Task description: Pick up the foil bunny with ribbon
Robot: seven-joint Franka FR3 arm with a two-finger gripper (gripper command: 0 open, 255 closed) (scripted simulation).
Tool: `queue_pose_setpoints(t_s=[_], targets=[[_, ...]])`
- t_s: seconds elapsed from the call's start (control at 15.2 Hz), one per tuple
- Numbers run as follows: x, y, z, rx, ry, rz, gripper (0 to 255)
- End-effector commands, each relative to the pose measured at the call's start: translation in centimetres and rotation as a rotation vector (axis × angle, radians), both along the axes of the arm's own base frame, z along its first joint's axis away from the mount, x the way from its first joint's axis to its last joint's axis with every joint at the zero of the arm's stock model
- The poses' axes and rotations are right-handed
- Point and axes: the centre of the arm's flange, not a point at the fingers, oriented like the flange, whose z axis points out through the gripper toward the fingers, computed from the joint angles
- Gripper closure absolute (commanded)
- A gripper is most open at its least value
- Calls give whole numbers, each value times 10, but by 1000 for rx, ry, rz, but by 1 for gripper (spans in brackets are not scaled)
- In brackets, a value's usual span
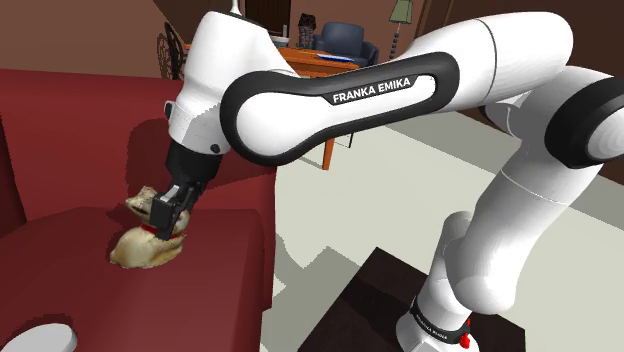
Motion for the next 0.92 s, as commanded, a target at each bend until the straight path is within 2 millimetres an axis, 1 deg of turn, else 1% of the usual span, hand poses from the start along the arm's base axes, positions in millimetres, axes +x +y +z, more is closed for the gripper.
queue_pose_setpoints(t_s=[0.0,0.33,0.86], targets=[[0,0,-1,-1,2,1,255],[1,0,-1,-1,2,1,255],[1,0,41,-1,2,1,255]])
